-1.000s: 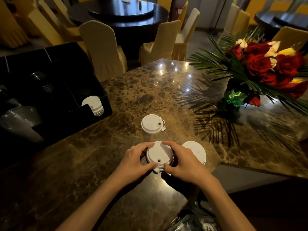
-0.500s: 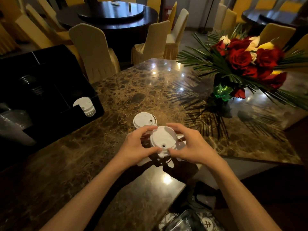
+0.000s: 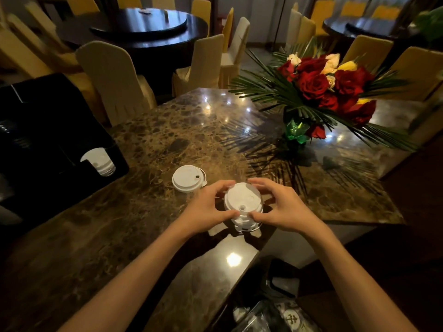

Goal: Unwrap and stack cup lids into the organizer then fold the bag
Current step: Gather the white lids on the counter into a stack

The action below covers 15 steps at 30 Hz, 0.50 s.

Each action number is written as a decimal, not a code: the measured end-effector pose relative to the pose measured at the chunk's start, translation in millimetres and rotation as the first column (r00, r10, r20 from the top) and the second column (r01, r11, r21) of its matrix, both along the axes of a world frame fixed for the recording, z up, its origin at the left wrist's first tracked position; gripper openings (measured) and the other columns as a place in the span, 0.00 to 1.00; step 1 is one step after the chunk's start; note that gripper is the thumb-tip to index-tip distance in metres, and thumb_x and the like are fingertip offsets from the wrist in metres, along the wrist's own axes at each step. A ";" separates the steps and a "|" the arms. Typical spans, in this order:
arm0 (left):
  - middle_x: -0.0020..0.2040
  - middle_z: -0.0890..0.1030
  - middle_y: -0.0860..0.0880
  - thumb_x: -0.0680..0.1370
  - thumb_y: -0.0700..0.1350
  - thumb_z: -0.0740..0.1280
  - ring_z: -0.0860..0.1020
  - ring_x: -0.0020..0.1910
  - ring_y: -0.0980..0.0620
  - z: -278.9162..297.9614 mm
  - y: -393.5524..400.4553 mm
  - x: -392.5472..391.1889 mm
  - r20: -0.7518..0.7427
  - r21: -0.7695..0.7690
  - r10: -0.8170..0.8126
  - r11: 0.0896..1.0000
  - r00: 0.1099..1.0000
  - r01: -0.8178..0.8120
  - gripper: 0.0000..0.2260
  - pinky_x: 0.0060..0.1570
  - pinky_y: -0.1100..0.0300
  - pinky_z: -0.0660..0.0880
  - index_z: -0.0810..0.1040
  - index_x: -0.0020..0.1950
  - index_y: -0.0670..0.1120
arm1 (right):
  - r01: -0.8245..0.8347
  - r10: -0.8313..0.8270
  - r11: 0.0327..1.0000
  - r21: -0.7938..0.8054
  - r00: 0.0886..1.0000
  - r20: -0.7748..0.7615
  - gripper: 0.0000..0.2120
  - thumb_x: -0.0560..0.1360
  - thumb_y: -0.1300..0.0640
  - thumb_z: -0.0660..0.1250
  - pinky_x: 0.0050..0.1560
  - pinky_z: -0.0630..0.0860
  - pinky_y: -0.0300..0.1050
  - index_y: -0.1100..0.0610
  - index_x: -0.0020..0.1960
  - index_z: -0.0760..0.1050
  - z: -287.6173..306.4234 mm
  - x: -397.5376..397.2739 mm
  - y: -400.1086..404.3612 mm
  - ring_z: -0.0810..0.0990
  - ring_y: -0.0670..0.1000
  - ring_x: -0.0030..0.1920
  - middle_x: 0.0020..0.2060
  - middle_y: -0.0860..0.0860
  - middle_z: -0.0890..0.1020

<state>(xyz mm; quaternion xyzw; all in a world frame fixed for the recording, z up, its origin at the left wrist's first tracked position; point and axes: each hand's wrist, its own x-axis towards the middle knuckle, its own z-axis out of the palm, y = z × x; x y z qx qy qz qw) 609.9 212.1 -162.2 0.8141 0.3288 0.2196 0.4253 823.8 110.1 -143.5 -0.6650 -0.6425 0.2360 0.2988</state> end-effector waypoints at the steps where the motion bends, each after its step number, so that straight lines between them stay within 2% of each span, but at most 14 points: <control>1: 0.65 0.80 0.53 0.69 0.47 0.81 0.78 0.64 0.58 -1.0 0.7 1.0 -0.018 -0.005 -0.025 1.000 1.000 0.025 0.34 0.65 0.56 0.77 0.73 0.72 0.51 | 0.016 -0.016 1.000 0.002 1.000 0.000 0.39 0.67 0.50 0.82 0.63 0.76 0.37 0.49 0.75 0.71 -4.6 -0.6 -2.4 0.76 0.42 0.66 0.67 0.45 0.79; 3: 0.67 0.79 0.52 0.69 0.47 0.80 0.77 0.65 0.56 -2.9 2.4 3.1 -0.058 -0.017 -0.071 0.997 0.996 0.070 0.35 0.66 0.55 0.76 0.71 0.74 0.51 | 0.052 -0.052 0.999 0.010 0.999 -0.004 0.39 0.66 0.48 0.81 0.59 0.74 0.28 0.49 0.74 0.71 -13.5 -3.4 -7.5 0.77 0.41 0.64 0.66 0.45 0.80; 4: 0.68 0.79 0.52 0.69 0.47 0.80 0.77 0.65 0.56 -4.1 3.4 3.8 -0.076 -0.024 -0.089 0.996 0.993 0.087 0.35 0.67 0.56 0.75 0.70 0.74 0.51 | 0.066 -0.066 0.998 0.011 0.998 -0.006 0.38 0.66 0.47 0.80 0.58 0.74 0.28 0.49 0.74 0.71 -17.4 -5.0 -10.0 0.77 0.41 0.63 0.66 0.44 0.80; 7: 0.68 0.78 0.52 0.70 0.47 0.79 0.76 0.65 0.58 -7.1 5.1 6.9 -0.123 -0.025 -0.134 0.991 0.983 0.132 0.35 0.67 0.60 0.73 0.68 0.74 0.53 | 0.095 -0.095 0.995 0.010 0.995 -0.020 0.37 0.67 0.44 0.80 0.58 0.78 0.34 0.48 0.73 0.72 -26.5 -8.5 -16.2 0.78 0.42 0.61 0.64 0.44 0.80; 11: 0.68 0.78 0.51 0.70 0.47 0.78 0.76 0.66 0.56 -10.8 4.5 10.0 -0.159 -0.026 -0.176 0.984 0.971 0.174 0.36 0.68 0.54 0.73 0.68 0.75 0.52 | 0.137 -0.137 0.991 0.004 0.991 -0.008 0.37 0.67 0.47 0.81 0.60 0.80 0.47 0.50 0.72 0.72 -36.5 -9.6 -21.2 0.78 0.43 0.60 0.63 0.43 0.79; 15: 0.68 0.78 0.51 0.70 0.45 0.78 0.76 0.67 0.55 -12.8 5.7 12.1 -0.154 -0.029 -0.180 0.984 0.972 0.177 0.36 0.69 0.52 0.73 0.68 0.76 0.51 | 0.158 -0.158 0.987 -0.006 0.987 -0.016 0.37 0.67 0.46 0.80 0.59 0.80 0.48 0.48 0.73 0.70 -42.0 -11.0 -22.2 0.78 0.44 0.60 0.63 0.42 0.78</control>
